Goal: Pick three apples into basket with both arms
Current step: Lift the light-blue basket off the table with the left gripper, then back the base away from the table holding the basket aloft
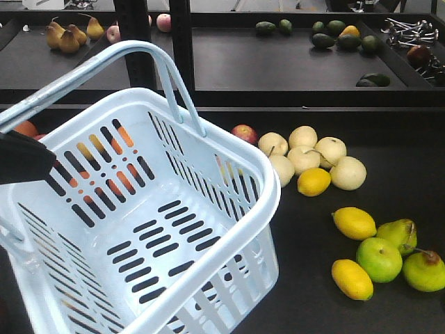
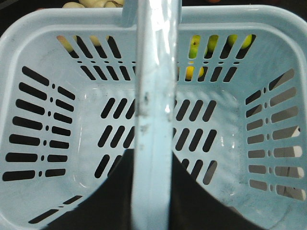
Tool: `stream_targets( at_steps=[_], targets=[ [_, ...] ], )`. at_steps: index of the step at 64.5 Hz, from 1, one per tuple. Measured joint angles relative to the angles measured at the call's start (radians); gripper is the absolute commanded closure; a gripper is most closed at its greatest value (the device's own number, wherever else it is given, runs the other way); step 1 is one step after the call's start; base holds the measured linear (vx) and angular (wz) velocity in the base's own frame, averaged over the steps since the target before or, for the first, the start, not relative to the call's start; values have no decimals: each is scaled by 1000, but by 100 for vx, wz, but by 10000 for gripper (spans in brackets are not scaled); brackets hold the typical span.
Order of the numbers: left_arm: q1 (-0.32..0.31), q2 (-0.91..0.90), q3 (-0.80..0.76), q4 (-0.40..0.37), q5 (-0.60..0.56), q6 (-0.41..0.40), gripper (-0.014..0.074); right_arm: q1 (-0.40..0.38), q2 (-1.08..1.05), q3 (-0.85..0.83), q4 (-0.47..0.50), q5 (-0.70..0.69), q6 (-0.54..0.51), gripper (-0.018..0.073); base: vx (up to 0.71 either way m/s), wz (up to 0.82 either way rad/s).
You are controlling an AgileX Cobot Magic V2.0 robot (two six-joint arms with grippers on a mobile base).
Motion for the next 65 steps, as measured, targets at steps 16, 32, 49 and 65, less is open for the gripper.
stream_targets(
  at_steps=[16, 32, 49, 65],
  targets=[
    [0, 1, 0, 0, 0, 0, 604, 0, 0, 0, 0, 0, 0, 564, 0, 0],
    [0, 4, 0, 0, 0, 0, 604, 0, 0, 0, 0, 0, 0, 564, -1, 1],
    [0, 5, 0, 1, 0, 0, 604, 0, 0, 0, 0, 0, 0, 564, -6, 14],
    [0, 5, 0, 1, 0, -1, 604, 0, 0, 0, 0, 0, 0, 564, -10, 27]
  ],
)
